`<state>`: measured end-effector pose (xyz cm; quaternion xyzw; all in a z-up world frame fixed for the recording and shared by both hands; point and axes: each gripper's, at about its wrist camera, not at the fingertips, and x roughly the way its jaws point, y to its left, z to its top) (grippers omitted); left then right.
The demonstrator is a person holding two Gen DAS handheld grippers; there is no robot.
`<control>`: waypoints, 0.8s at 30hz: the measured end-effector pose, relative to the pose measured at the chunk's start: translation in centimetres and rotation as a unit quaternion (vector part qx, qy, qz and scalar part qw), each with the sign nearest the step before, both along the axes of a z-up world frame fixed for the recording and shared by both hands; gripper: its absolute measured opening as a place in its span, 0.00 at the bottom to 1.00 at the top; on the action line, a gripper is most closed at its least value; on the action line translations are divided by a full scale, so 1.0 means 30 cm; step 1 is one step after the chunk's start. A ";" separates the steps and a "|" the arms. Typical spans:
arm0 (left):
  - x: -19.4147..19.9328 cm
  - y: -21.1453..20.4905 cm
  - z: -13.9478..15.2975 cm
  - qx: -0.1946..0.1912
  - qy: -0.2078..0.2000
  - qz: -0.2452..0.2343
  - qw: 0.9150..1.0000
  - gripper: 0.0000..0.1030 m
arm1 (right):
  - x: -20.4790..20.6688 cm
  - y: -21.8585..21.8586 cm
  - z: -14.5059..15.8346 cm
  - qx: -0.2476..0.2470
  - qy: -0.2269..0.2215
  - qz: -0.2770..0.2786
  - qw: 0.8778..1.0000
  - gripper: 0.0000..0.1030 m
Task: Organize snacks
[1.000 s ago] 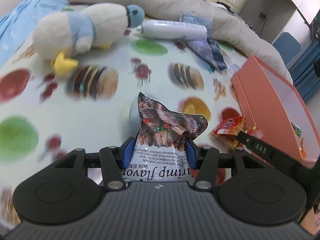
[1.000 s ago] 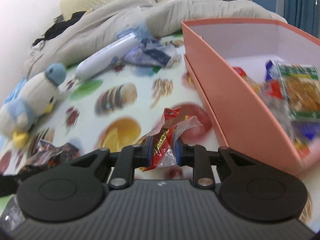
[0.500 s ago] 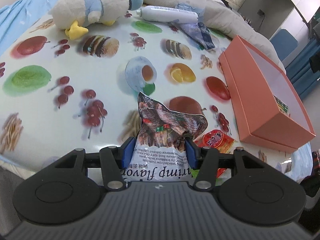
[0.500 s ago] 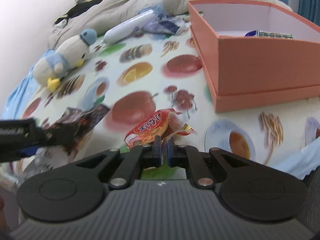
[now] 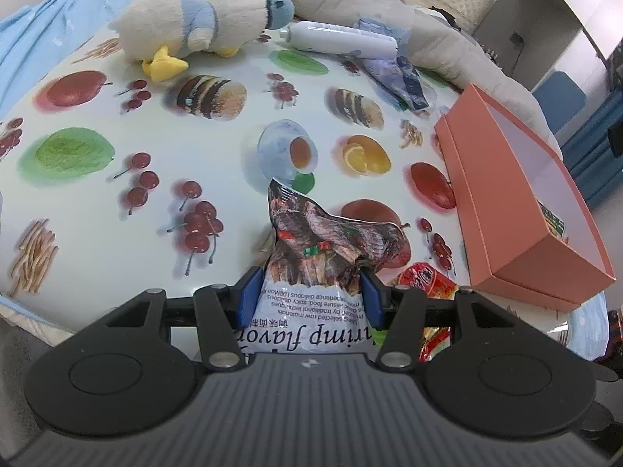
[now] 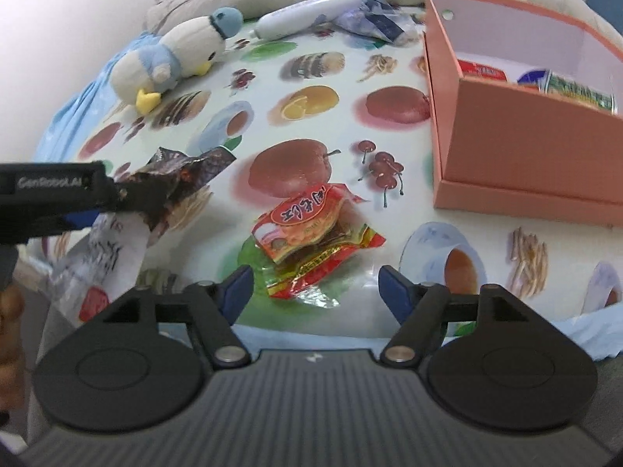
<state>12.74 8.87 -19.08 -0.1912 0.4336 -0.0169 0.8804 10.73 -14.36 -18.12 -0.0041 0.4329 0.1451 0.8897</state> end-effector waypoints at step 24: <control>0.025 0.026 -0.120 -0.013 0.029 0.003 0.999 0.57 | 0.254 0.120 -0.130 -0.072 0.008 0.141 0.987 0.77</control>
